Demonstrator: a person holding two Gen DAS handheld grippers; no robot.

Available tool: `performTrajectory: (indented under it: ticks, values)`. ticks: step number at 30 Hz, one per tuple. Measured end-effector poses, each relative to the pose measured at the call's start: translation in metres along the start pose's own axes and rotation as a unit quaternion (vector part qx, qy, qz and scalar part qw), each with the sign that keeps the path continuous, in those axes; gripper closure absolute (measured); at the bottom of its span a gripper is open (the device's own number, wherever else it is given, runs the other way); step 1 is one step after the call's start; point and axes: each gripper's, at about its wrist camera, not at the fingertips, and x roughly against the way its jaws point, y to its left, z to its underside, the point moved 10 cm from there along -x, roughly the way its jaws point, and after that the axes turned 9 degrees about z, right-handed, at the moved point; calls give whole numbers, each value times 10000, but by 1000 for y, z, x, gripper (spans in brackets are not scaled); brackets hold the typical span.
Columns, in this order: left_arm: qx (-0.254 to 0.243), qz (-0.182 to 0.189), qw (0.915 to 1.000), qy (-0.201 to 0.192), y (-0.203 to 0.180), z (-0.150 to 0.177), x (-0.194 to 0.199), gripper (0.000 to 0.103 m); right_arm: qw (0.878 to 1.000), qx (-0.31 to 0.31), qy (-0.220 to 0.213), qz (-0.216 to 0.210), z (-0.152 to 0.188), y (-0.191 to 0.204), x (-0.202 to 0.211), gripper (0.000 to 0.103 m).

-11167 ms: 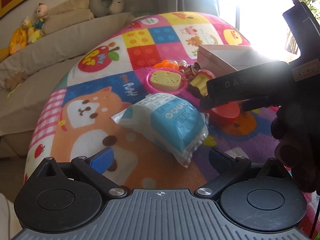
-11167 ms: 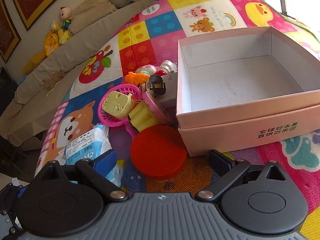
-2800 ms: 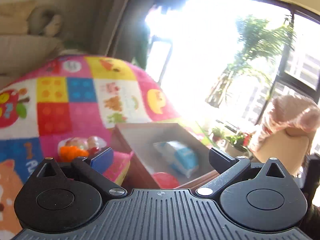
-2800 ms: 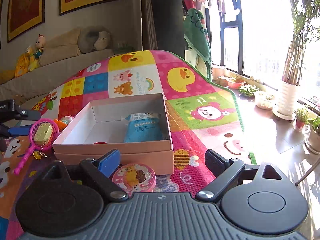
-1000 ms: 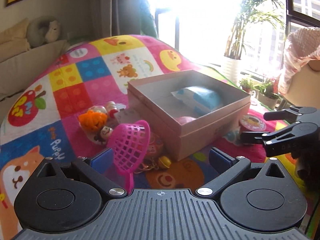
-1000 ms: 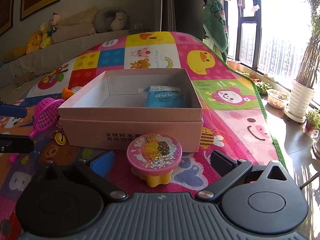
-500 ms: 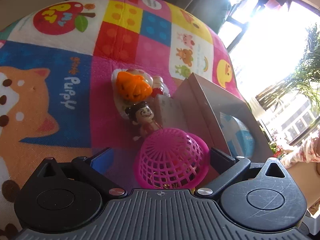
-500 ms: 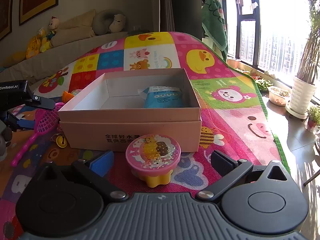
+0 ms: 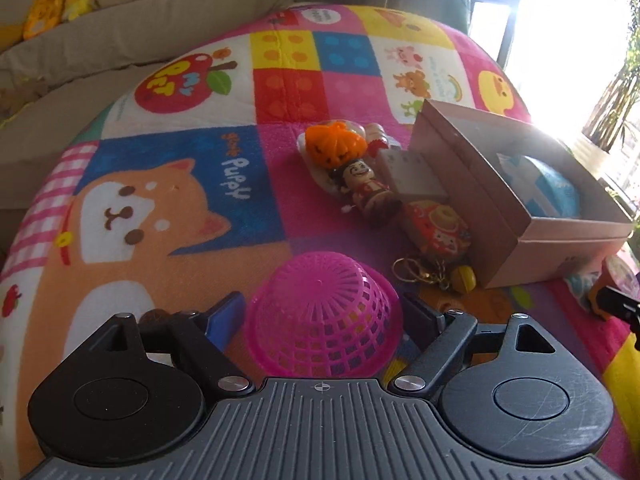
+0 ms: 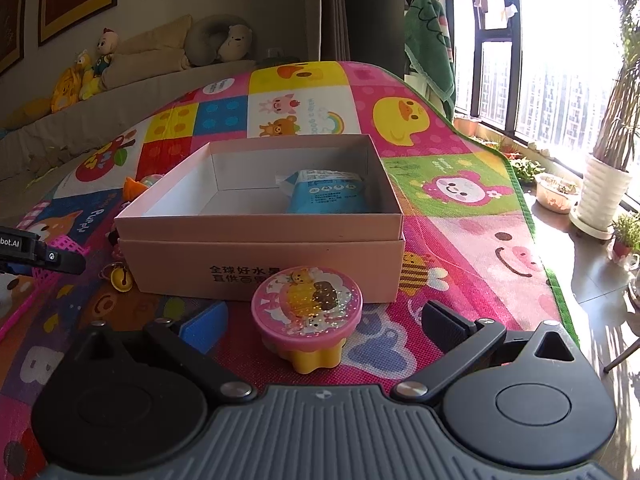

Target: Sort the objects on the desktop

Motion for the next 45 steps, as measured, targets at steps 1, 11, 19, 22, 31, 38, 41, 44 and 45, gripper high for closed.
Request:
performTrajectory:
  ticks: [1,11,19,22,31,38,41,44,45]
  values:
    - [-20,-68,10000,-15,1,6,6,14,10000,51,22,-1,0,1,-1,0]
    - [225,467,9985,165,-7,38,34,5,9982,586,16,-102,-5,24,1,19]
    - [40,431,9989,161,-7,49,43,3,9940,650,351,-808,9,56,16,46]
    - [73,507,9986,116,-11,44,45,3,9914,836,349,-949,16,68,24,46]
    - [-663,605,9940,-624,-63,-6,25,3,9957,577,193,-701,18,45,24,25]
    - [-1386,213,9884,-584,-82,-12,-18,5,9973,133,46,-715,14,32,25,15]
    - [-1481,278,9873,-506,-88,-12,-26,30,9971,60,57,-760,14,31,24,15]
    - [-1559,304,9862,-462,-93,-8,-30,37,9971,24,74,-760,14,31,23,15]
    - [-1580,332,9859,-437,-95,-6,-31,41,9970,21,72,-765,14,31,23,15]
